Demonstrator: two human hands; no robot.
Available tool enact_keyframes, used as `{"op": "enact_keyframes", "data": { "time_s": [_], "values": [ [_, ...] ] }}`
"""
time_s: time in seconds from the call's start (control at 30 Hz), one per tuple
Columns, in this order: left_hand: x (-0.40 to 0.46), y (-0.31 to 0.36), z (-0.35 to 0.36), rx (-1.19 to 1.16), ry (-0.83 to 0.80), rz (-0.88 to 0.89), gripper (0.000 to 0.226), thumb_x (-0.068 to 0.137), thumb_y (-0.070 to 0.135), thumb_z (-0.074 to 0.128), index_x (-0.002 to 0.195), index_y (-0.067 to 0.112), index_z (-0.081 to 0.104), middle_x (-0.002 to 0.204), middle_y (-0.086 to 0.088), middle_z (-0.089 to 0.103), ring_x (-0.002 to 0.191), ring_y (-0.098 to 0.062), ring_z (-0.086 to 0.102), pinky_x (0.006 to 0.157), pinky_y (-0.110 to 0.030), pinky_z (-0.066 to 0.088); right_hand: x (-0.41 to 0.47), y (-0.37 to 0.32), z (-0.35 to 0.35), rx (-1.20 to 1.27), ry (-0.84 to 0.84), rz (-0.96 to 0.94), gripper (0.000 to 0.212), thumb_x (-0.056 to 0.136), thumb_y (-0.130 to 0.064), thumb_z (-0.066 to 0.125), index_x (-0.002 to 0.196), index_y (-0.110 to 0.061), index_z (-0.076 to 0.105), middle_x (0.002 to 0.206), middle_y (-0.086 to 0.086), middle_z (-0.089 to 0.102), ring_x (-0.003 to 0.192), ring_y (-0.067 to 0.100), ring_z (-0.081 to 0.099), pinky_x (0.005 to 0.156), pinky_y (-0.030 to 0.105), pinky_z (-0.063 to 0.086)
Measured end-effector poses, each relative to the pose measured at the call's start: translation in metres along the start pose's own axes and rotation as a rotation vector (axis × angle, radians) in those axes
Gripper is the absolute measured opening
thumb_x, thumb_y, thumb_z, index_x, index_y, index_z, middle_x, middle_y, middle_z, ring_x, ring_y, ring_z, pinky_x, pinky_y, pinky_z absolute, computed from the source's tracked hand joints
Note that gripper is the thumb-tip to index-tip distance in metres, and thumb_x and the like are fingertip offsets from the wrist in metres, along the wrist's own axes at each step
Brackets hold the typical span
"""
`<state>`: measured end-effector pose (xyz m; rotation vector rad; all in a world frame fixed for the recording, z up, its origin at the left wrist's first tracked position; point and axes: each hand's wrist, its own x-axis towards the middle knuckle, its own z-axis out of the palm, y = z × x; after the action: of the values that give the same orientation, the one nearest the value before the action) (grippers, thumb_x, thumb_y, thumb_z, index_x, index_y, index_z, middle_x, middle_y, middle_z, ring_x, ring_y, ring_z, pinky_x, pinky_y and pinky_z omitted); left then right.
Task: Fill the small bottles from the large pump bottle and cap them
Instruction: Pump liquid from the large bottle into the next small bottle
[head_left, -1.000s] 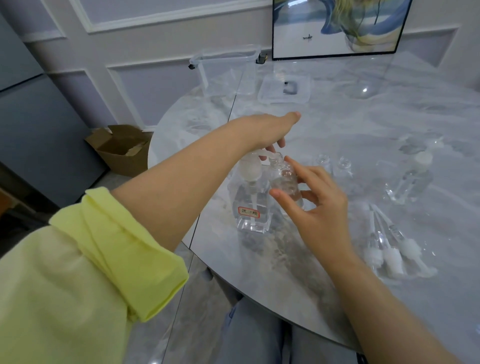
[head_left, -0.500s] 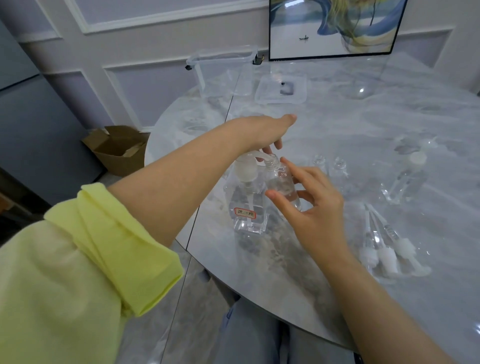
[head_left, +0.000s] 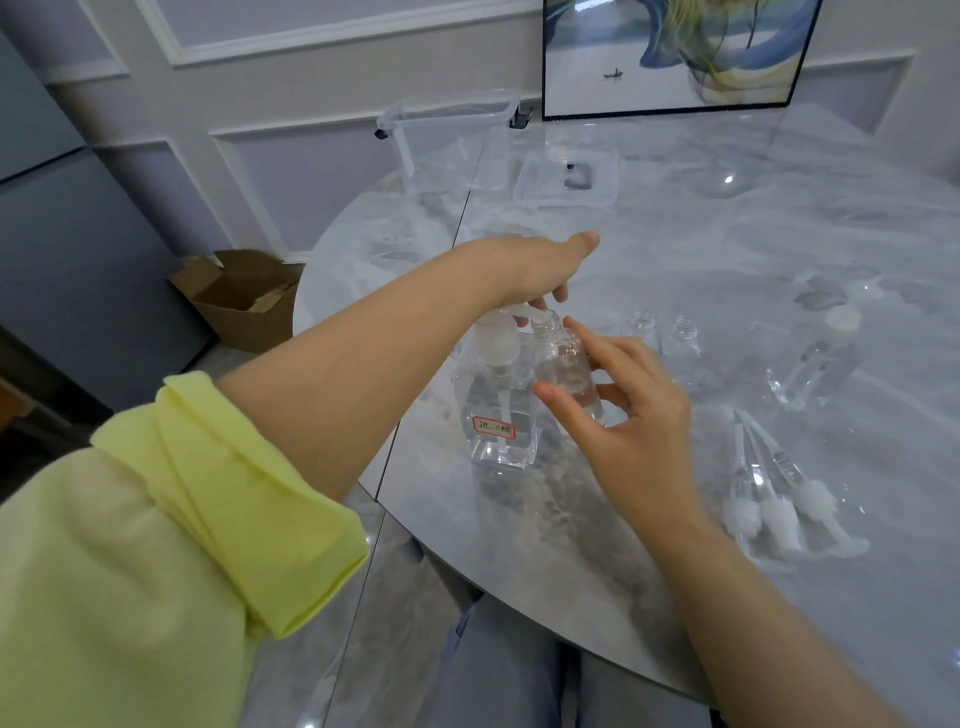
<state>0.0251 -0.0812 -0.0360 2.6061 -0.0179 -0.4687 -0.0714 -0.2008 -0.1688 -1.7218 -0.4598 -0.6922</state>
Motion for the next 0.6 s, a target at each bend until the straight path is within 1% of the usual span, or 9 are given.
{"op": "enact_keyframes", "data": {
  "time_s": [0.1,0.13,0.2,0.23,0.27,0.37,0.4,0.47,0.6],
  "values": [
    [-0.0018,0.0029,-0.0008,0.009,0.019,0.039,0.073,0.102,0.068,0.015,0.118,0.021,0.068,0.111,-0.003,0.071,0.106,-0.023,0.064,0.098,-0.04,0.043,0.0011,-0.0001,-0.0007,-0.004,-0.001,0.01,0.06,0.085,-0.045,0.073,0.137,-0.015,0.062,0.11,-0.007,0.063,0.1,0.011,0.065,0.085,0.024,0.059],
    [-0.0017,0.0024,-0.0007,0.007,0.01,0.034,0.073,0.102,0.068,0.015,0.118,0.021,0.068,0.111,-0.003,0.071,0.105,-0.022,0.065,0.099,-0.041,0.042,0.0014,-0.0001,-0.0004,-0.01,-0.002,0.002,0.06,0.085,-0.044,0.073,0.137,-0.016,0.062,0.11,-0.007,0.063,0.099,0.01,0.065,0.085,0.023,0.059],
    [-0.001,0.0008,0.0,0.001,-0.011,0.0,0.075,0.101,0.069,0.015,0.118,0.02,0.069,0.111,-0.004,0.07,0.097,-0.019,0.065,0.091,-0.038,0.041,0.0011,0.0002,-0.0001,-0.009,-0.006,-0.007,0.059,0.085,-0.045,0.073,0.136,-0.017,0.061,0.109,-0.006,0.062,0.099,0.012,0.065,0.085,0.022,0.059],
    [-0.0013,0.0007,0.0002,-0.002,-0.01,-0.007,0.075,0.101,0.069,0.015,0.118,0.019,0.068,0.111,-0.005,0.07,0.096,-0.019,0.064,0.087,-0.036,0.04,0.0004,0.0001,-0.0001,-0.006,-0.008,-0.003,0.059,0.085,-0.045,0.073,0.136,-0.017,0.061,0.109,-0.006,0.062,0.099,0.012,0.065,0.085,0.022,0.059],
    [-0.001,0.001,0.0003,-0.007,0.001,0.001,0.074,0.102,0.069,0.015,0.118,0.019,0.068,0.11,-0.004,0.071,0.098,-0.019,0.064,0.087,-0.035,0.042,0.0002,0.0003,-0.0002,-0.003,-0.008,0.004,0.059,0.085,-0.045,0.073,0.136,-0.017,0.061,0.109,-0.005,0.063,0.099,0.013,0.065,0.085,0.021,0.059],
    [-0.0023,0.0007,0.0017,-0.024,0.042,0.037,0.073,0.102,0.067,0.015,0.117,0.02,0.069,0.106,-0.002,0.073,0.105,-0.022,0.065,0.105,-0.042,0.042,0.0006,0.0005,-0.0002,-0.001,-0.003,0.009,0.06,0.085,-0.044,0.073,0.137,-0.015,0.062,0.109,-0.004,0.063,0.098,0.014,0.066,0.085,0.024,0.06],
    [-0.0026,-0.0007,0.0024,-0.024,0.047,0.03,0.073,0.102,0.067,0.015,0.115,0.02,0.07,0.105,-0.002,0.073,0.106,-0.023,0.064,0.107,-0.044,0.041,0.0003,0.0008,-0.0001,-0.005,-0.004,0.004,0.06,0.085,-0.044,0.073,0.136,-0.015,0.062,0.109,-0.004,0.063,0.098,0.014,0.066,0.084,0.027,0.061],
    [-0.0033,-0.0021,0.0024,-0.016,0.048,0.007,0.073,0.102,0.067,0.015,0.116,0.02,0.07,0.107,-0.003,0.073,0.109,-0.025,0.062,0.108,-0.044,0.039,0.0001,0.0012,-0.0006,-0.005,-0.003,0.006,0.06,0.085,-0.045,0.073,0.136,-0.016,0.063,0.109,-0.003,0.064,0.098,0.014,0.066,0.083,0.03,0.061],
    [-0.0033,0.0026,0.0002,-0.015,0.065,0.027,0.072,0.102,0.067,0.015,0.117,0.02,0.068,0.104,-0.001,0.073,0.103,-0.022,0.065,0.106,-0.043,0.042,0.0005,0.0004,-0.0012,0.008,-0.001,0.018,0.059,0.085,-0.048,0.072,0.136,-0.019,0.062,0.109,-0.005,0.063,0.099,0.01,0.065,0.084,0.023,0.059]
  ]
}}
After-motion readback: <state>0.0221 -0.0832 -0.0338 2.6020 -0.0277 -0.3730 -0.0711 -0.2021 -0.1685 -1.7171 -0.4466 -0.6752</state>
